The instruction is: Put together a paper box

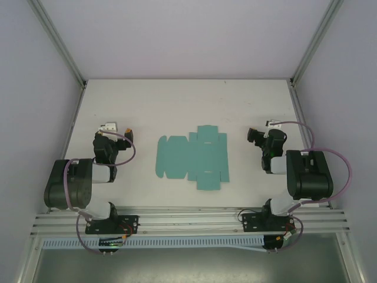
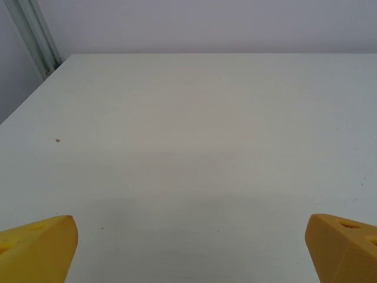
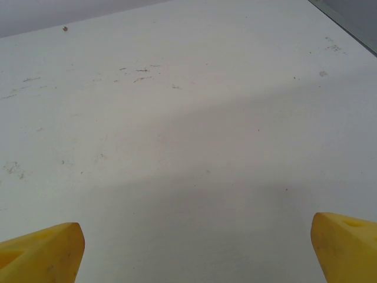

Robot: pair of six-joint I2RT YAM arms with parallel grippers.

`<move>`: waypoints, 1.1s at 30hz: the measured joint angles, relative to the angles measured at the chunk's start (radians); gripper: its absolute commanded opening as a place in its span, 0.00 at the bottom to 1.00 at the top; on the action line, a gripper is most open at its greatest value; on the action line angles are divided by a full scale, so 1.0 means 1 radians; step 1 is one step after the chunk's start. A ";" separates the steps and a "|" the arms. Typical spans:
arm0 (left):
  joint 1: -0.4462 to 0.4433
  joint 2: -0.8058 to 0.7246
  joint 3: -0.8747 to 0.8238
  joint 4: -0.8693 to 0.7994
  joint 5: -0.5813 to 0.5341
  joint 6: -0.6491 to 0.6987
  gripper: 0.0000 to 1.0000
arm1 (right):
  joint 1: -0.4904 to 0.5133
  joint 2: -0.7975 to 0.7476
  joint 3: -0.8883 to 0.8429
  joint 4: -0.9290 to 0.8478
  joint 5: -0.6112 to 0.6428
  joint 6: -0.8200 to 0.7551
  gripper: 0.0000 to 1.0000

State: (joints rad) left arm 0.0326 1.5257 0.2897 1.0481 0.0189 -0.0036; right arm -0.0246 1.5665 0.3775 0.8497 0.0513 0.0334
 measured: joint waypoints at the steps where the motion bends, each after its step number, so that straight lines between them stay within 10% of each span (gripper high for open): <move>1: 0.000 0.000 0.000 0.000 0.000 0.000 0.99 | 0.000 0.000 0.000 0.000 0.000 0.000 0.99; 33: 0.000 0.000 0.005 -0.007 0.039 0.010 0.99 | -0.002 0.000 0.000 0.000 -0.008 0.003 0.99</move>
State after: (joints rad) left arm 0.0326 1.5253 0.2947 1.0412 0.0574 0.0063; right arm -0.0269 1.5665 0.3775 0.8501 0.0433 0.0360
